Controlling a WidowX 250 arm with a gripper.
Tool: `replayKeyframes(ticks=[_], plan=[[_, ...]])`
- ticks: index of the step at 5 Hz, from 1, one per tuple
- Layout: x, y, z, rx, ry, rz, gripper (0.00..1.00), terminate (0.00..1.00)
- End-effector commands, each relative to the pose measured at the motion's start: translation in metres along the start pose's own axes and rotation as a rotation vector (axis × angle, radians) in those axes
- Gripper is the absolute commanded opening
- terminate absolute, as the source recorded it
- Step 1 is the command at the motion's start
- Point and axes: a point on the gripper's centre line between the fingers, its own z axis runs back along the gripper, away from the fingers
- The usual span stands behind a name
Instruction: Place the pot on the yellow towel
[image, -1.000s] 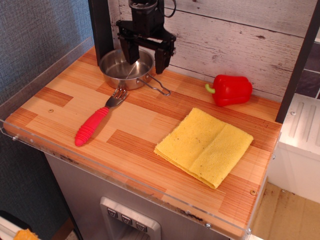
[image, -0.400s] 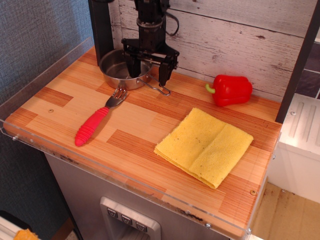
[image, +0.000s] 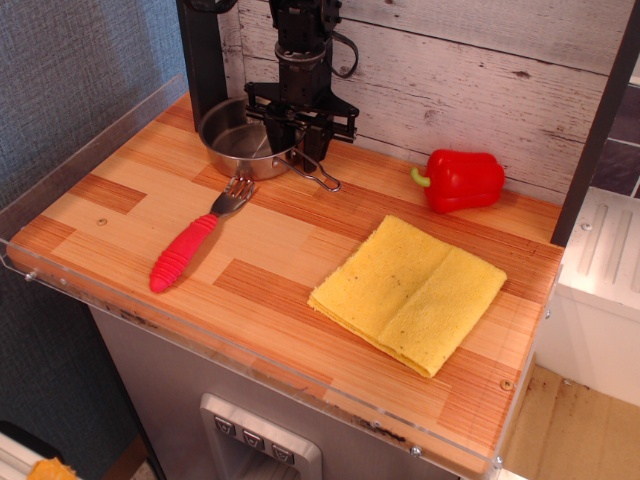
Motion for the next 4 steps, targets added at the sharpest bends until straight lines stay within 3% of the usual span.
replayKeyframes(ticks=[1, 2, 3, 4], plan=[[0.008, 0.023, 0.051, -0.011, -0.147, -0.025, 0.0, 0.0], [0.01, 0.026, 0.086, -0.013, -0.229, -0.072, 0.0, 0.0], [-0.014, 0.01, 0.125, -0.022, -0.277, -0.13, 0.0, 0.0], [-0.064, -0.029, 0.128, -0.096, -0.208, -0.186, 0.0, 0.0]])
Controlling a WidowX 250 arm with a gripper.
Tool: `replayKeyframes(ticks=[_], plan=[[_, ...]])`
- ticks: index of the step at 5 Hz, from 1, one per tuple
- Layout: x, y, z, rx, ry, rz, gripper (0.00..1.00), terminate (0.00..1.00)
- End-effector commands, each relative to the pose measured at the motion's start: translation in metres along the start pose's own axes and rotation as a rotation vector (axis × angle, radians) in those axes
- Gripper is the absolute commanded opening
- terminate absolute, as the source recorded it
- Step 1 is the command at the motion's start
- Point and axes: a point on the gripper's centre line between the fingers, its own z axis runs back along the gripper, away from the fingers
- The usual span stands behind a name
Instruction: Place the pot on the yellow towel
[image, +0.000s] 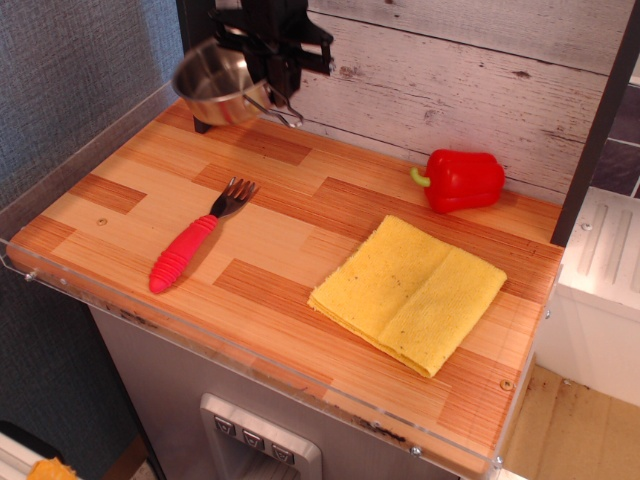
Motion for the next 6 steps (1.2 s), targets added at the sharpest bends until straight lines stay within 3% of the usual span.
replayKeyframes(ticks=[1, 2, 6], plan=[[-0.077, -0.074, 0.025, -0.12, 0.071, 0.014, 0.0, 0.0], [-0.099, -0.094, 0.008, -0.137, 0.121, 0.013, 0.0, 0.0], [-0.096, -0.177, -0.006, -0.116, 0.077, -0.255, 0.0, 0.0]])
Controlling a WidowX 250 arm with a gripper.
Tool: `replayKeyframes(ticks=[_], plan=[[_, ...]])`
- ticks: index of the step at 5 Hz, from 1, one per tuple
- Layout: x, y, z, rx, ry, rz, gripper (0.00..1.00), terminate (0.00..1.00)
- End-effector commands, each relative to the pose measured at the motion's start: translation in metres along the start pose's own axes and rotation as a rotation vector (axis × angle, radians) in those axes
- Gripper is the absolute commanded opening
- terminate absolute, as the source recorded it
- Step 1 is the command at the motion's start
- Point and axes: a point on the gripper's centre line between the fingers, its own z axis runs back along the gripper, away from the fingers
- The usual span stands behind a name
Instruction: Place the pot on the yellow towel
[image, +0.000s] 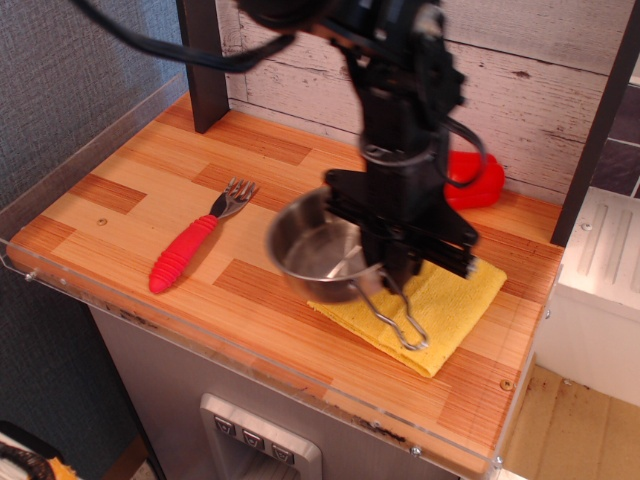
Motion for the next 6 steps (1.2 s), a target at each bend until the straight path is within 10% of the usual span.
replayKeyframes(ticks=[1, 3, 4, 6], plan=[[0.017, -0.022, -0.009, 0.009, -0.012, -0.021, 0.0, 0.0], [0.016, -0.015, -0.024, 0.02, 0.002, 0.204, 0.0, 0.0], [0.013, -0.011, -0.018, 0.009, 0.027, 0.225, 1.0, 0.0], [0.017, 0.011, 0.039, -0.057, -0.115, 0.165, 1.0, 0.0]])
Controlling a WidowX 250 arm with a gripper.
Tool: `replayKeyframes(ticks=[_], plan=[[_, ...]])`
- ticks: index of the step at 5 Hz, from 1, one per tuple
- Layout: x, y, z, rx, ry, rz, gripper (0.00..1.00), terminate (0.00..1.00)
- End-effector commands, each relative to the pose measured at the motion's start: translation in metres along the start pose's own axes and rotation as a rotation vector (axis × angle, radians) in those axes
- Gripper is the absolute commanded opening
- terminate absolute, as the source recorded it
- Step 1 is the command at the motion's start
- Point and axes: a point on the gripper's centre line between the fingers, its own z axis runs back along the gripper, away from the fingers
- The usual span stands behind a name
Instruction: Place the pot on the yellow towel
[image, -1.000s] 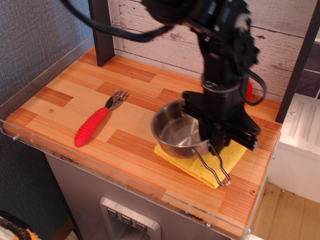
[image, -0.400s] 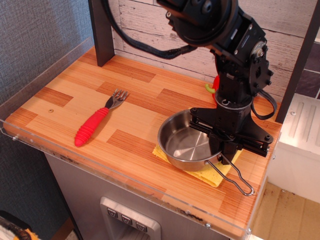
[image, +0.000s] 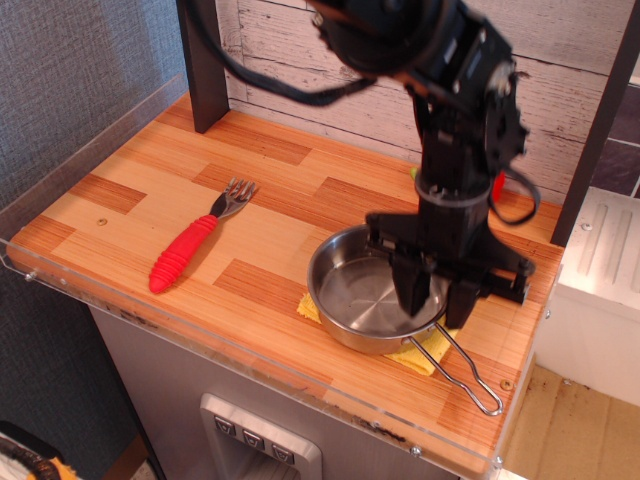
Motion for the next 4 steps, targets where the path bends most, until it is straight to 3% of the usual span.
replayKeyframes(ticks=[1, 2, 3, 4], plan=[[0.014, 0.071, 0.096, -0.066, -0.19, -0.022, 1.0, 0.0], [0.011, 0.117, 0.114, -0.02, -0.163, -0.017, 1.0, 0.0], [0.011, 0.165, 0.115, 0.024, -0.142, -0.028, 1.0, 0.0], [0.011, 0.193, 0.113, 0.015, -0.123, -0.047, 1.0, 0.0]])
